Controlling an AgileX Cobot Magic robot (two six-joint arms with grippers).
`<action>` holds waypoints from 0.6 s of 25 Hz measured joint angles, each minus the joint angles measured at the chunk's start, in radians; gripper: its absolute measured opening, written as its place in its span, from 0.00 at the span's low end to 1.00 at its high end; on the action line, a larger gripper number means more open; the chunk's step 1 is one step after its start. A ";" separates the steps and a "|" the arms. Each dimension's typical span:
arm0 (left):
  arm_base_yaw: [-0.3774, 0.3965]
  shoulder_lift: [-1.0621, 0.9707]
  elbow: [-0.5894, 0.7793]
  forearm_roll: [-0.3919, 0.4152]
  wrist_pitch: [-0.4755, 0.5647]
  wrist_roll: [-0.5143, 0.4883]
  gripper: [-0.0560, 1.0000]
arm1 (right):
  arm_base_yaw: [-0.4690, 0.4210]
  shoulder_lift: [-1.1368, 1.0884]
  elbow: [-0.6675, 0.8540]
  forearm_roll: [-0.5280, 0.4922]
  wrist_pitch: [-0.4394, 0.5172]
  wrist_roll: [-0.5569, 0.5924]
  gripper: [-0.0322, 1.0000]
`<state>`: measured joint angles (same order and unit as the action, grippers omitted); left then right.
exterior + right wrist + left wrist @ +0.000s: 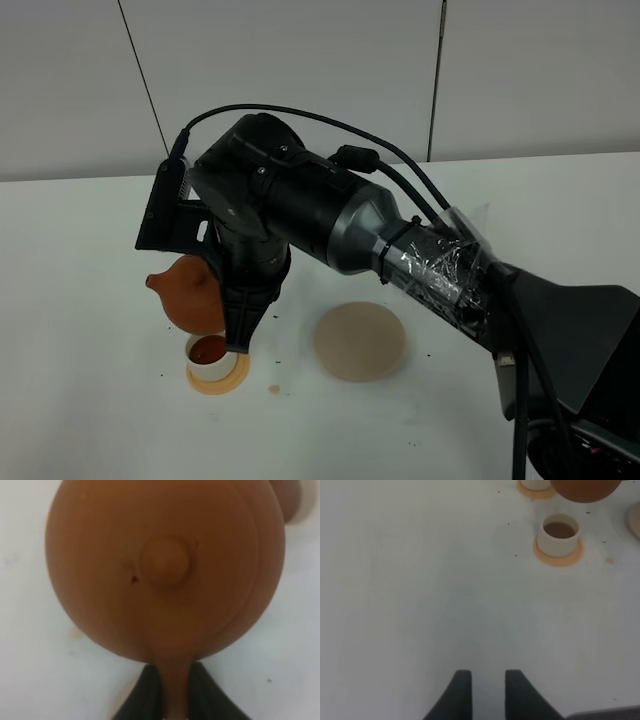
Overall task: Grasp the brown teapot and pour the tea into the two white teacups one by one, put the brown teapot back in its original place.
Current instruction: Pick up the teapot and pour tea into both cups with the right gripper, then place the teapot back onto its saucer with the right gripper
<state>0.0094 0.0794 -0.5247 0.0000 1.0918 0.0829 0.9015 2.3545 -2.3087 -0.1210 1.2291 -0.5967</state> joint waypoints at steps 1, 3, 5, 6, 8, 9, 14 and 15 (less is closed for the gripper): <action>0.000 0.000 0.000 0.000 0.000 0.000 0.27 | -0.005 0.000 0.000 0.004 0.000 -0.001 0.12; 0.000 0.000 0.000 0.000 0.000 0.000 0.27 | -0.012 0.000 0.000 0.011 0.000 -0.001 0.12; 0.000 0.000 0.000 0.000 0.000 0.000 0.27 | -0.019 0.000 0.000 0.010 0.000 -0.001 0.12; 0.000 0.000 0.000 0.000 0.000 0.000 0.27 | -0.019 0.000 0.000 0.009 0.000 -0.002 0.12; 0.000 0.000 0.000 0.000 0.000 0.000 0.27 | -0.019 0.000 0.000 0.010 0.000 -0.002 0.12; 0.000 0.000 0.000 0.000 0.000 0.000 0.27 | -0.019 0.000 0.000 0.012 0.000 -0.002 0.12; 0.000 0.000 0.000 0.000 0.000 0.000 0.27 | -0.021 0.000 0.000 0.011 0.000 -0.001 0.12; 0.000 0.000 0.000 0.000 0.000 0.000 0.27 | -0.024 0.000 0.000 0.011 0.000 0.001 0.12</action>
<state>0.0094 0.0794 -0.5247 0.0000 1.0918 0.0829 0.8776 2.3545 -2.3087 -0.1098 1.2291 -0.5955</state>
